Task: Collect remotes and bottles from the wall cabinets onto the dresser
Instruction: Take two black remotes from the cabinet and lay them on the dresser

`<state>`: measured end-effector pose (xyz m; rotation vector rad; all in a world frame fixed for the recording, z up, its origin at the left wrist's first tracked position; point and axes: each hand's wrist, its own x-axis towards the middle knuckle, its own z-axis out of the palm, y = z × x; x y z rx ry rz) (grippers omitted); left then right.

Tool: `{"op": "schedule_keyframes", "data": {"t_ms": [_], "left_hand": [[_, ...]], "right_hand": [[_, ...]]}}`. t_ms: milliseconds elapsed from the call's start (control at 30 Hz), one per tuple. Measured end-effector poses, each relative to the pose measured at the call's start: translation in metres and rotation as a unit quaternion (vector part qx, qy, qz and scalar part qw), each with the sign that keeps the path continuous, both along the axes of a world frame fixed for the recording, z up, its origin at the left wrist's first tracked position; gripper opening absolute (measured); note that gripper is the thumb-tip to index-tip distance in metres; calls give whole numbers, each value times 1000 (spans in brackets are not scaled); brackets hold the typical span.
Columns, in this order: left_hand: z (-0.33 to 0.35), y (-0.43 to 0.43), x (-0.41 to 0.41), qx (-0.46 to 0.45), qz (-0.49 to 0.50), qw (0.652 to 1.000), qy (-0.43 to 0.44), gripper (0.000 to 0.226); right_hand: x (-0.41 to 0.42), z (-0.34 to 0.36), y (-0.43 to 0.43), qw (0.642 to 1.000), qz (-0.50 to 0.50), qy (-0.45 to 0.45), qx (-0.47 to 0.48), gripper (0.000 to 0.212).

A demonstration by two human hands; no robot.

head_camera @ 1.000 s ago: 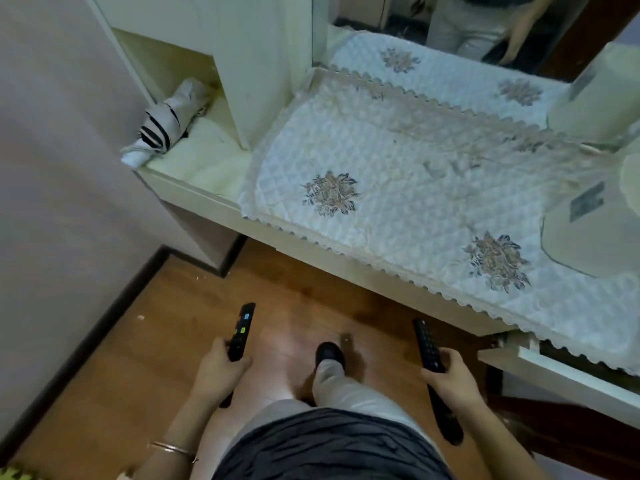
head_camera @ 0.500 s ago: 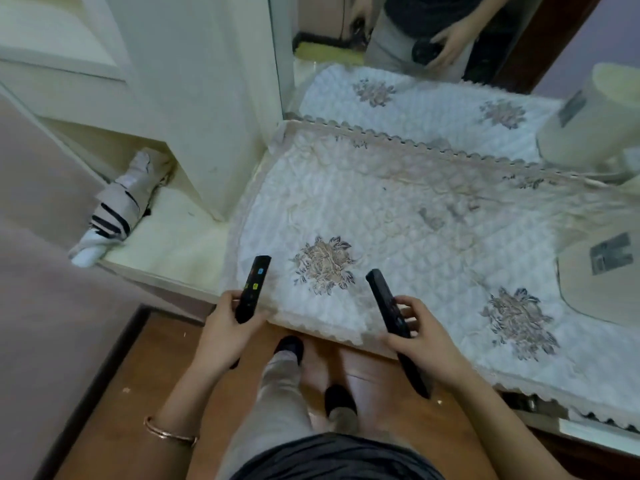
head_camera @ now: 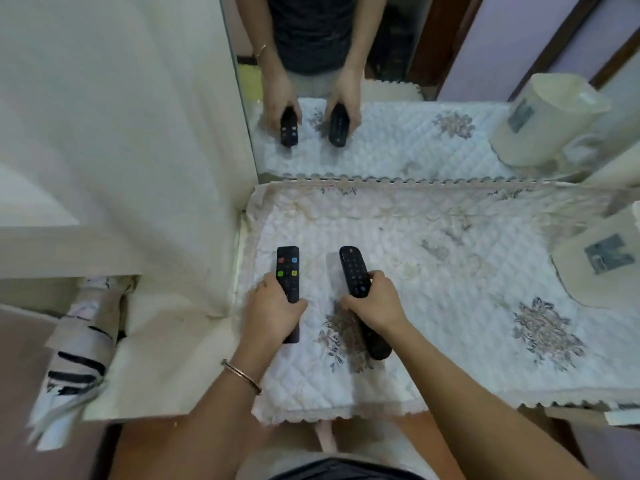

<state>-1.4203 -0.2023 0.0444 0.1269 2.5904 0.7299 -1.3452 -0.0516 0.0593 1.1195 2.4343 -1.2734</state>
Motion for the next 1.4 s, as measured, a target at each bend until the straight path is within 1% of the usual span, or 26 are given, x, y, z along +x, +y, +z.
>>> {"op": "schedule_keyframes", "data": {"t_ms": [100,167,333,433,600,767,967,1167,1267,1400], "left_hand": [[-5,9,-6,-19,-27,999,-5,60],[-7,13,-9,-29,-53,998,-10,64],[-6,8,-7,-40,-79,996,17,61],[-8,8,2,-42,-84,996,-5,54],[-8,9,5,-44,-64,997,-22,47],[-7,5,7,-51,-71,996,-14,46],[-7,4,9,-47,-82,996,0,45],[-9,0,8,-27,-86,996,0,44],[-10,-3,7,-17,-87,996,1,43],[-11,-6,6,-1,-93,996,3,43]], "right_hand": [[-17,-8,-8,999,-2,-29,34,54],[-21,-11,-9,997,7,-56,52,57],[-10,-14,-6,987,43,-99,116,62],[-3,-17,-4,990,45,-100,85,65],[-9,-20,-9,992,51,-87,76,57],[-25,-18,-15,993,71,-66,65,56],[-22,-19,-17,994,78,-55,58,58],[-22,-17,-16,994,90,-48,46,59],[-22,-17,-20,993,101,-50,40,56],[-18,-18,-24,994,90,-46,33,53]]}}
